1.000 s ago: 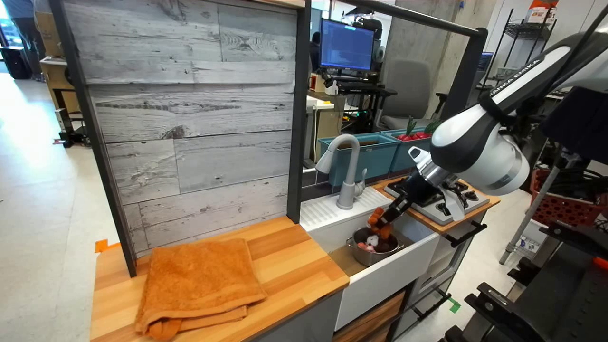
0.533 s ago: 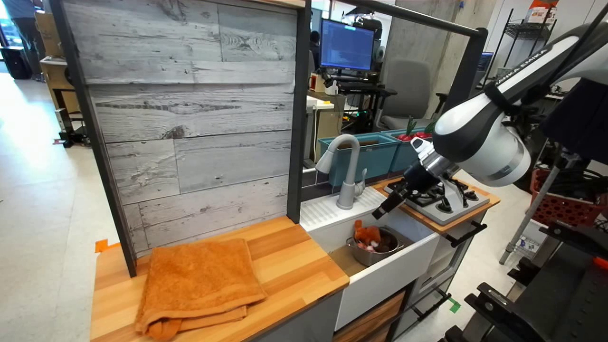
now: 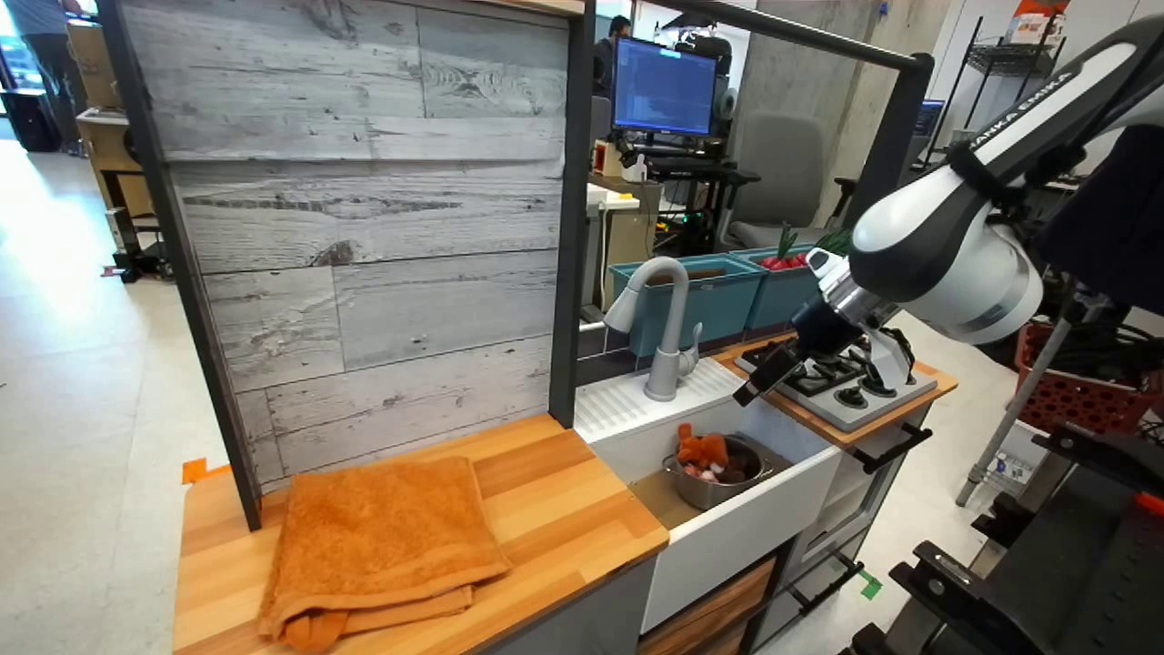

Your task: Put the toys inside the pot in the sink and then wipe the counter with the towel

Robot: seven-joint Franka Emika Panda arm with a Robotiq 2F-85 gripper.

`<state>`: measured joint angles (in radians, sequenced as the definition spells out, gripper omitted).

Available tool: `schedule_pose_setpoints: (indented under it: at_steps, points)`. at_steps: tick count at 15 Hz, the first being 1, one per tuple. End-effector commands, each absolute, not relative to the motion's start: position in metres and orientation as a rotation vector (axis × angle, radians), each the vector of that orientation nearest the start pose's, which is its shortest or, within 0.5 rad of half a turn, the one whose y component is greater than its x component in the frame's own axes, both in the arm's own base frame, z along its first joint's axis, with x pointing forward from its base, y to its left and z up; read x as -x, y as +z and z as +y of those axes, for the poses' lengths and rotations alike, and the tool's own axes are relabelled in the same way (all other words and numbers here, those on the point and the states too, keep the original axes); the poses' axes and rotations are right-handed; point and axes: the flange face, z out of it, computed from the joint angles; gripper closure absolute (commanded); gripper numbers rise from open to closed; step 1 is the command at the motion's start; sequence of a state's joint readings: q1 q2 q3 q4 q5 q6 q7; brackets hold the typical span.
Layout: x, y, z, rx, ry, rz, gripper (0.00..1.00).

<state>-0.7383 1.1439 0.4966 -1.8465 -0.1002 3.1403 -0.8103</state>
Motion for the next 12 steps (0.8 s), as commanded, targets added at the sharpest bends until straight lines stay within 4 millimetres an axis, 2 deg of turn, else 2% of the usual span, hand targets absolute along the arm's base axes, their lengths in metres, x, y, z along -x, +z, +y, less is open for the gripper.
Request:
schedule_pose_setpoints:
  at_steps: [1,5,8,10,11,12]
  points:
    - [-0.581,0.026,-0.158,2.949,-0.596,-0.452,0.00]
    - [-0.576,0.090,-0.176,3.121,-0.522,-0.203,0.00]
    - [-0.578,0.154,-0.174,3.227,-0.444,-0.029,0.00]
    - [-0.584,0.199,-0.166,3.288,-0.322,0.052,0.00]
    - [-0.583,0.208,-0.160,3.313,-0.242,0.078,0.00]
    - [-0.590,0.207,-0.156,3.326,-0.146,0.091,0.00]
